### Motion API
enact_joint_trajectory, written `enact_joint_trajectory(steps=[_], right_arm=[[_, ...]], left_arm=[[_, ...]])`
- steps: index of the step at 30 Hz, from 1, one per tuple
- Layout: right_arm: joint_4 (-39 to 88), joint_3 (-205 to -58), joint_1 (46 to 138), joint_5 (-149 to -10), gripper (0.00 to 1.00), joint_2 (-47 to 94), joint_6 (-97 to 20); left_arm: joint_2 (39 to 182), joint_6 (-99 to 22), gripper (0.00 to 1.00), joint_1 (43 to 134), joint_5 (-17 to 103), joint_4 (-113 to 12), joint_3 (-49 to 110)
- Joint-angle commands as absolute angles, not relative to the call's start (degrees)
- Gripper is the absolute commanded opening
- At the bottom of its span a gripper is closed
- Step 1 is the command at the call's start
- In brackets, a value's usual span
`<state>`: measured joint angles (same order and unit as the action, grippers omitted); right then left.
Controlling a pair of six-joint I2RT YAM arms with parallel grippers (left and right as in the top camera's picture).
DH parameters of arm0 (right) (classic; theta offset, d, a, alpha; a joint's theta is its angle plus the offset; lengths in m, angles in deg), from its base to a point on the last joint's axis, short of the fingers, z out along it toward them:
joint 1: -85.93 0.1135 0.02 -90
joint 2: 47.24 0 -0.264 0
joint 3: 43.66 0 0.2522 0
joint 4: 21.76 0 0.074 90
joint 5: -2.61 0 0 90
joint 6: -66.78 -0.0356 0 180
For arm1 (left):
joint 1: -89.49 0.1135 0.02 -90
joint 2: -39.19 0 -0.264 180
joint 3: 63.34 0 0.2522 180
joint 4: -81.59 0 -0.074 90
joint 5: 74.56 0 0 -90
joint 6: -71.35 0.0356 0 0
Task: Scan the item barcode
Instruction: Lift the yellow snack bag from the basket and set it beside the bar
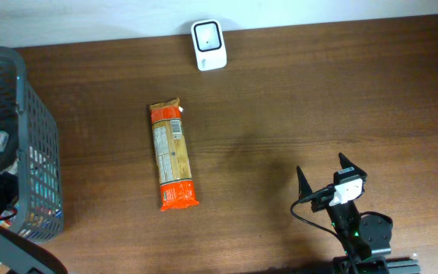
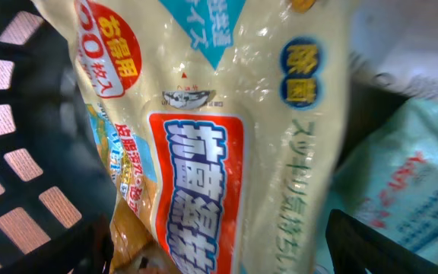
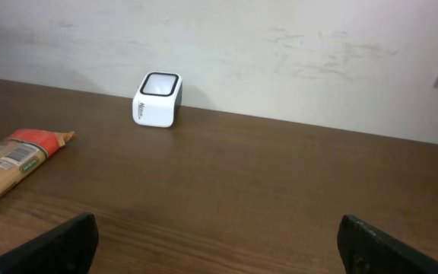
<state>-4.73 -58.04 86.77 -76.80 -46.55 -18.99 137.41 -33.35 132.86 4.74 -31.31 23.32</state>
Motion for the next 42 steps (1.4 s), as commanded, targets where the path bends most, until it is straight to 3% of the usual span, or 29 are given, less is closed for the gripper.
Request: enact_joint_trajectory(steps=[1, 2, 3, 4, 7, 12, 15, 18, 20, 24, 28, 32, 33, 35, 37, 41, 42], right_arm=[[-4.4, -57.7, 87.1, -76.5, 0.99, -46.9, -19.6], [-4.4, -57.7, 87.1, -76.5, 0.99, -46.9, -19.6], [-4.4, -57.7, 87.1, -76.5, 0.99, -46.9, -19.6], [-4.4, -57.7, 87.1, -76.5, 0.99, -46.9, -19.6], [-4.4, -57.7, 87.1, -76.5, 0.99, -46.9, -19.6], [-4.4, -57.7, 87.1, -76.5, 0.99, -46.9, -19.6], [-4.4, -57.7, 87.1, -76.5, 0.99, -46.9, -19.6], [-4.4, -57.7, 87.1, -76.5, 0.99, -46.9, -19.6], [-4.4, -57.7, 87.1, -76.5, 0.98, -46.9, -19.6], [-4.4, -57.7, 87.1, -76.5, 0.99, -46.9, -19.6], [-4.4, -57.7, 87.1, -76.5, 0.99, -46.9, -19.6], [-4.4, -57.7, 87.1, -76.5, 0.99, -46.9, -19.6], [-4.4, -57.7, 87.1, -76.5, 0.99, -46.9, -19.6], [-4.4, -57.7, 87.1, -76.5, 0.99, -46.9, -19.6], [-4.4, -57.7, 87.1, -76.5, 0.99, -46.9, -19.6], [-4.4, -57.7, 87.1, -76.5, 0.99, -46.9, -19.6], [-4.4, -57.7, 87.1, -76.5, 0.98, -46.9, -19.6]], left_arm=[[142.2, -30.9, 0.56, 133.5, 4.9, -32.1, 21.7], [142.9, -30.9, 0.27, 133.5, 4.6, -32.1, 21.7], [142.9, -30.9, 0.06, 133.5, 3.7, -32.1, 21.7], [142.7, -30.9, 0.00, 133.5, 3.6, -32.1, 22.0], [142.0, -30.9, 0.00, 133.4, 3.7, -26.8, 28.3], [134.1, -30.5, 0.00, 133.3, 5.0, -18.4, 59.6], [127.8, -30.5, 0.00, 125.3, 14.4, -18.5, 76.7], [125.8, -30.5, 0.00, 107.0, 16.8, -15.5, 76.7], [129.6, -30.6, 0.00, 90.3, 16.8, -12.3, 73.7], [139.9, -39.6, 0.00, 71.8, 16.7, -16.4, 58.2], [149.5, -44.8, 0.00, 63.0, 16.8, -27.2, 46.1], [157.9, -44.8, 0.00, 57.1, 16.8, -28.1, 45.4], [159.0, -44.8, 0.02, 55.8, 16.8, -28.3, 45.4], [159.5, -44.7, 0.57, 55.5, 16.7, -28.3, 45.4], [158.8, -42.8, 0.65, 56.5, 16.7, -27.1, 47.5], [150.1, -34.9, 0.82, 65.4, 13.5, -12.2, 73.7], [148.2, -33.9, 0.82, 68.5, 12.8, -9.1, 79.5]])
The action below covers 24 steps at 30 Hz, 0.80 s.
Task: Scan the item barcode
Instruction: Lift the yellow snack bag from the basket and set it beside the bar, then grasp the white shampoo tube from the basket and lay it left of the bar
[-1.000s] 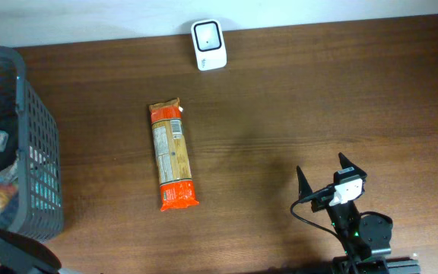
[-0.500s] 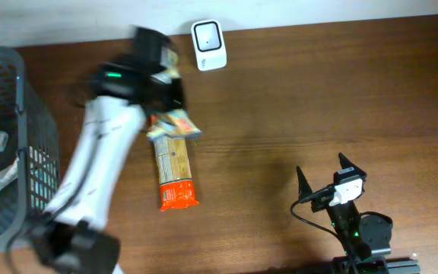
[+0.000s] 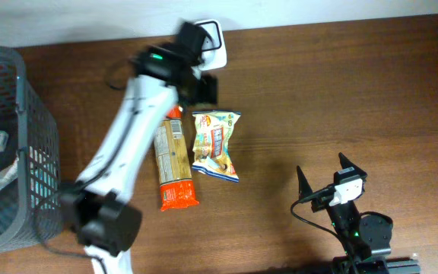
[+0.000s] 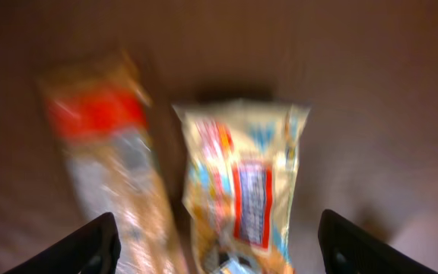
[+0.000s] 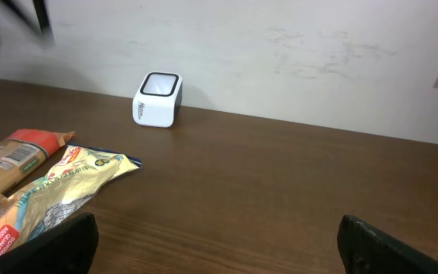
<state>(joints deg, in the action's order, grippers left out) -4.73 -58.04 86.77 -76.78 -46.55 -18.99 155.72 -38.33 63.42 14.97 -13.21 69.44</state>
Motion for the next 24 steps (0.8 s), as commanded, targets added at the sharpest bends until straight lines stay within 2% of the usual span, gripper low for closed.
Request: enact_joint_trajectory(steps=[1, 2, 6, 10, 13, 15, 16, 20, 24], right_arm=[[-4.4, -57.7, 87.1, -76.5, 0.99, -46.9, -19.6], [-4.4, -57.7, 87.1, -76.5, 0.99, -46.9, -19.6], [-4.4, -57.7, 87.1, -76.5, 0.99, -46.9, -19.6], [-4.4, -57.7, 87.1, -76.5, 0.99, -46.9, -19.6], [-4.4, -57.7, 87.1, -76.5, 0.99, -46.9, -19.6], [-4.4, -57.7, 87.1, -76.5, 0.99, -46.9, -19.6], [-4.4, -57.7, 87.1, -76.5, 0.99, -46.9, -19.6], [-4.4, -57.7, 87.1, -76.5, 0.99, -46.9, -19.6], [-4.4, -57.7, 87.1, -76.5, 0.99, -46.9, -19.6]], left_arm=[[145.1, -33.9, 0.82, 75.3, 8.4, -4.3, 87.4], [142.8, -33.9, 0.86, 80.4, 5.5, -1.8, 90.5], [138.3, -34.0, 0.87, 102.8, 3.6, 2.2, 90.8], [140.1, -35.9, 0.89, 118.8, 5.2, 0.8, 80.3], [140.1, -35.9, 0.88, 123.4, 7.7, -6.6, 64.9], [140.1, -42.6, 0.71, 124.9, 8.6, -13.1, 54.4], [140.1, -46.3, 0.66, 125.2, 8.6, -17.0, 48.8], [140.2, -52.8, 0.65, 125.2, 8.6, -33.8, 32.1], [141.8, -54.0, 0.66, 125.3, 8.5, -45.7, 26.1]])
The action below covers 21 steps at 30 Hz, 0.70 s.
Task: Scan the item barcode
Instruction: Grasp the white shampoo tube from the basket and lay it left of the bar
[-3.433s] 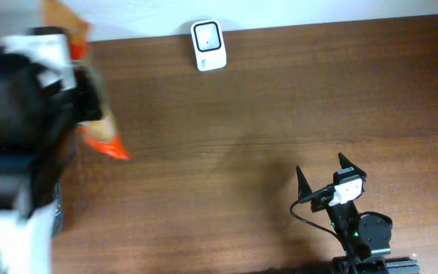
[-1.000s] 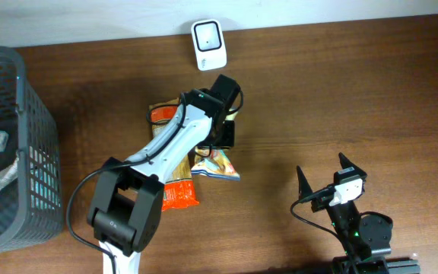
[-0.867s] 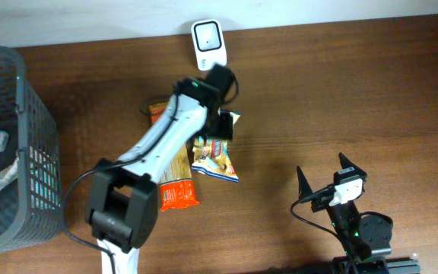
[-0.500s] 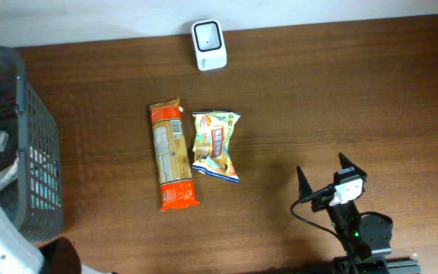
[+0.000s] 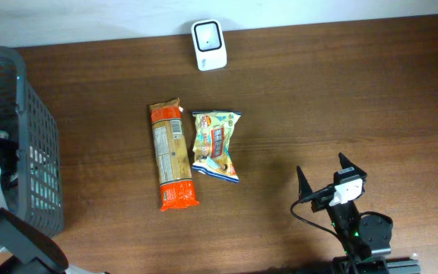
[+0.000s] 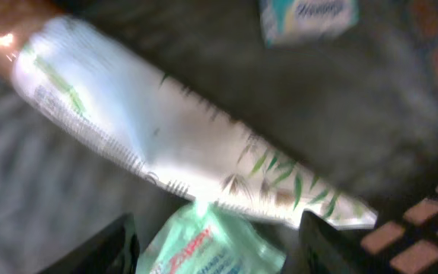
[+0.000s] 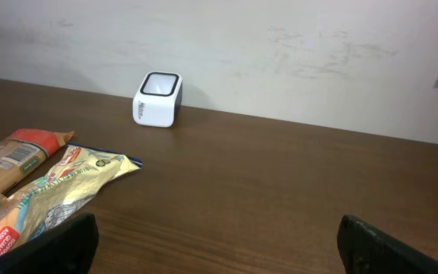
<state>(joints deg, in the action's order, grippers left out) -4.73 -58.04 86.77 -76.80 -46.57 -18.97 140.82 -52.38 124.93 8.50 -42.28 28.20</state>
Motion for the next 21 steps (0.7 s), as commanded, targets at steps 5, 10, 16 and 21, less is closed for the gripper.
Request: enact_joint_trajectory(steps=[5, 10, 16, 21], right_arm=[[-4.4, -57.7, 87.1, -76.5, 0.99, -46.9, -19.6], [-4.4, -57.7, 87.1, -76.5, 0.99, -46.9, -19.6], [-4.4, -57.7, 87.1, -76.5, 0.99, -46.9, -19.6], [-4.4, -57.7, 87.1, -76.5, 0.99, -46.9, -19.6]], left_arm=[[149.4, -54.0, 0.70, 125.6, 7.2, -48.8, 26.1], [150.5, -54.0, 0.54, 125.8, 7.0, -49.3, 26.1], [150.4, -54.0, 0.96, 125.8, 17.7, -50.9, 28.2], [151.1, -53.8, 0.99, 125.6, 18.9, -53.6, 32.3]])
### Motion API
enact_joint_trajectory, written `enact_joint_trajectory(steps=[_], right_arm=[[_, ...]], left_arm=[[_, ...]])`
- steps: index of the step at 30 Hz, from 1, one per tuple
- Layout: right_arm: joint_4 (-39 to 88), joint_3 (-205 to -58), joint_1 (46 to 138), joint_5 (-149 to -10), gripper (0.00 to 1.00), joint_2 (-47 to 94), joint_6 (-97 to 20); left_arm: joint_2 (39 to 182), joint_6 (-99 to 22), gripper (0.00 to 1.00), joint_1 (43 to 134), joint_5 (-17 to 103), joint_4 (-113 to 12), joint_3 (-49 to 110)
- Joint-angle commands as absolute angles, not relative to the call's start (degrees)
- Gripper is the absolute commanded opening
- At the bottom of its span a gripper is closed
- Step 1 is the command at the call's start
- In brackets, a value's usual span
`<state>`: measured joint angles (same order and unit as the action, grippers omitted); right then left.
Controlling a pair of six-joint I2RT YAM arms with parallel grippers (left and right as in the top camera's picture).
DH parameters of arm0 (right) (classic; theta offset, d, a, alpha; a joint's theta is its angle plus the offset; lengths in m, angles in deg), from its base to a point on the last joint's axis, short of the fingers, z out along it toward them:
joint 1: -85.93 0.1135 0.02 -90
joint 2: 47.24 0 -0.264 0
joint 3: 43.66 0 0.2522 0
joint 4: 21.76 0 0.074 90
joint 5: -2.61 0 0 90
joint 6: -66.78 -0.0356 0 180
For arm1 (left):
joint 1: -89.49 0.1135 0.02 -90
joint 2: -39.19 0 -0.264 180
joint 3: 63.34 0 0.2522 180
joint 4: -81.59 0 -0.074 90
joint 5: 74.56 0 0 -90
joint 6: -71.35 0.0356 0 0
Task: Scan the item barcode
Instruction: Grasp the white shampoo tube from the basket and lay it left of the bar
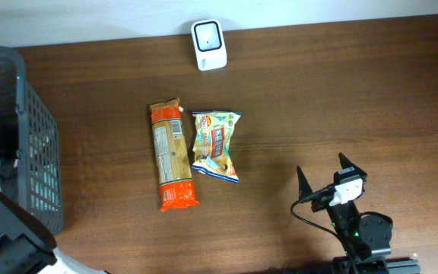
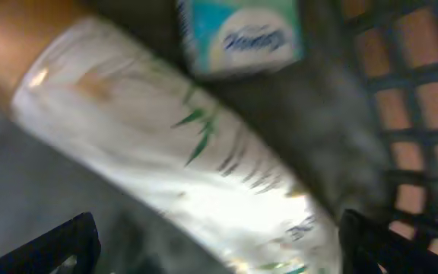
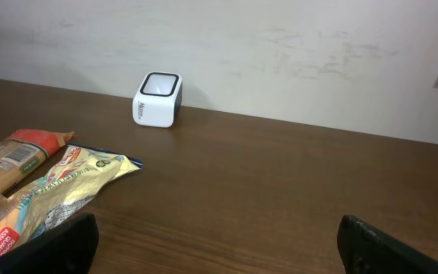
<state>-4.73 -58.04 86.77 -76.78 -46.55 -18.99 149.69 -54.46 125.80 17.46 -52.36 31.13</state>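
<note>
The white scanner (image 1: 208,44) stands at the table's far edge and also shows in the right wrist view as the scanner (image 3: 158,99). An orange-ended long pack (image 1: 172,154) and a yellow snack bag (image 1: 215,144) lie side by side in front of it. My left gripper (image 2: 215,247) is down in the grey basket (image 1: 21,129), open over a white packet with green leaf print (image 2: 173,160). A teal pack (image 2: 240,34) lies beyond that packet. My right gripper (image 3: 215,243) rests open and empty near the table's front.
The basket's mesh wall (image 2: 401,114) rises close on the right of my left gripper. My left arm fills the front left corner. Bare tabletop (image 1: 341,99) stretches right of the scanner and the two packs.
My left gripper has shifted inside the basket: the white leaf-print packet now fills the view and the teal pack sits top centre. Nothing was taken hold of. The table items and right arm are unchanged.
First my left gripper was in the basket, close over the yellow snack bag, with only the orange pack on the table. Then the arm was out by the scanner, open above the yellow bag lying beside the orange pack. Since then it is back in the basket over the white packet.
</note>
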Motion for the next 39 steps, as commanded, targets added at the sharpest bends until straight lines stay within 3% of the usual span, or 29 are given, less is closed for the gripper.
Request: enact_joint_trajectory(steps=[1, 6, 7, 8, 10, 11, 17, 20, 24, 28, 33, 36, 39], right_arm=[[-4.4, -57.7, 87.1, -76.5, 0.99, -46.9, -19.6], [-4.4, -57.7, 87.1, -76.5, 0.99, -46.9, -19.6], [-4.4, -57.7, 87.1, -76.5, 0.99, -46.9, -19.6], [-4.4, -57.7, 87.1, -76.5, 0.99, -46.9, -19.6], [-4.4, -57.7, 87.1, -76.5, 0.99, -46.9, -19.6], [-4.4, -57.7, 87.1, -76.5, 0.99, -46.9, -19.6], [-4.4, -57.7, 87.1, -76.5, 0.99, -46.9, -19.6], [-4.4, -57.7, 87.1, -76.5, 0.99, -46.9, -19.6], [-4.4, -57.7, 87.1, -76.5, 0.99, -46.9, -19.6], [-4.4, -57.7, 87.1, -76.5, 0.99, -46.9, -19.6], [-4.4, -57.7, 87.1, -76.5, 0.99, -46.9, -19.6], [-4.4, -57.7, 87.1, -76.5, 0.99, -46.9, -19.6], [-4.4, -57.7, 87.1, -76.5, 0.99, -46.9, -19.6]], left_arm=[[151.8, -53.8, 0.99, 125.5, 18.9, -54.8, 32.3], [159.4, -53.7, 1.00, 125.6, 16.5, -56.7, 32.2], [160.4, -53.6, 0.88, 125.6, 16.5, -56.8, 32.2], [160.7, -53.6, 0.61, 125.6, 16.6, -56.8, 32.2], [160.7, -53.6, 0.16, 125.6, 16.8, -56.7, 32.3], [160.7, -53.6, 0.02, 125.6, 17.5, -56.5, 32.3], [148.9, -50.3, 0.00, 125.0, 25.2, -55.3, 32.3], [132.7, -44.7, 0.00, 123.1, 24.5, -55.0, 32.3], [112.2, -43.0, 0.00, 122.9, 14.7, -56.4, 32.3], [100.5, -33.8, 0.00, 117.4, 20.3, -56.3, 32.3], [110.0, -24.9, 0.00, 91.1, 19.9, -35.8, 30.4], [128.3, -25.0, 0.00, 82.3, 16.5, -28.1, 30.4], [141.4, -24.5, 0.00, 81.8, 16.5, -26.5, 30.4]])
